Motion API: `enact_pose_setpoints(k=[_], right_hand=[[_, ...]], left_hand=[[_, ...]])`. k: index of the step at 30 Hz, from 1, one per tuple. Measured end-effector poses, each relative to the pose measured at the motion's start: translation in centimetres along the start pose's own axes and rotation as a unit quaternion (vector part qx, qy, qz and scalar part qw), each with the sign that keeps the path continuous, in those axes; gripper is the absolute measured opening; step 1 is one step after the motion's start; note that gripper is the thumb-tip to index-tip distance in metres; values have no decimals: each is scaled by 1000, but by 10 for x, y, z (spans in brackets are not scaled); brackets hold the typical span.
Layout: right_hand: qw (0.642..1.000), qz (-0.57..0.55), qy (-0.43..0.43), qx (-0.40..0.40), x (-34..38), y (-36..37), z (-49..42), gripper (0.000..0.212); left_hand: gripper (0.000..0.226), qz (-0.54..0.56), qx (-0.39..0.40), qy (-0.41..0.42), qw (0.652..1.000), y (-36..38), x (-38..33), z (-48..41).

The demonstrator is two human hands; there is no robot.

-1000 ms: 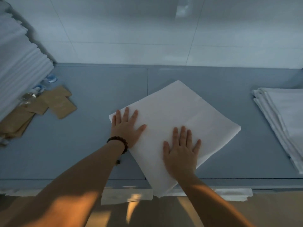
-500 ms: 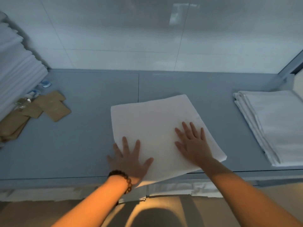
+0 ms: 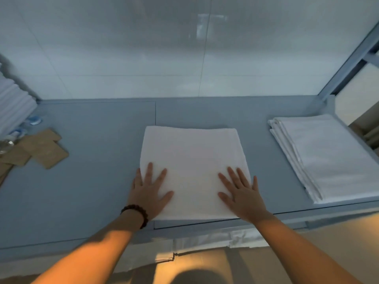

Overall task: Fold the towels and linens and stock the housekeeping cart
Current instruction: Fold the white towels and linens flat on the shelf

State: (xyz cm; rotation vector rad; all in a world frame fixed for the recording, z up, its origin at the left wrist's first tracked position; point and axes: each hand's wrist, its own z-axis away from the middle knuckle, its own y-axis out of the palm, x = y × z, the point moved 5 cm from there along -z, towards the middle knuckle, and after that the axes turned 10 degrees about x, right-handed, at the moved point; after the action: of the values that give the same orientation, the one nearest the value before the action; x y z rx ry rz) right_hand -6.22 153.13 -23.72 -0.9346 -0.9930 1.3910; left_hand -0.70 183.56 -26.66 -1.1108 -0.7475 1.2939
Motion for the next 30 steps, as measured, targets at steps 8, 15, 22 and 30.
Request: enact_pose_setpoints(k=[8,15,22,30], right_hand=[[999,9,-33,6,41,-3,-23,63],[996,14,-87,-27,104,-1,-33,63],[995,22,-91,-33,130,1,-31,63],[998,-28,-43,24,144,-5,-20,62]], left_hand=[[82,4,-8,-35,999,-3,43,13],[79,32,-7,-78,996,-4,105,42],[68,-34,-16,-109,993,-12,116,55],[68,43,19,-132,990,-25,87,65]])
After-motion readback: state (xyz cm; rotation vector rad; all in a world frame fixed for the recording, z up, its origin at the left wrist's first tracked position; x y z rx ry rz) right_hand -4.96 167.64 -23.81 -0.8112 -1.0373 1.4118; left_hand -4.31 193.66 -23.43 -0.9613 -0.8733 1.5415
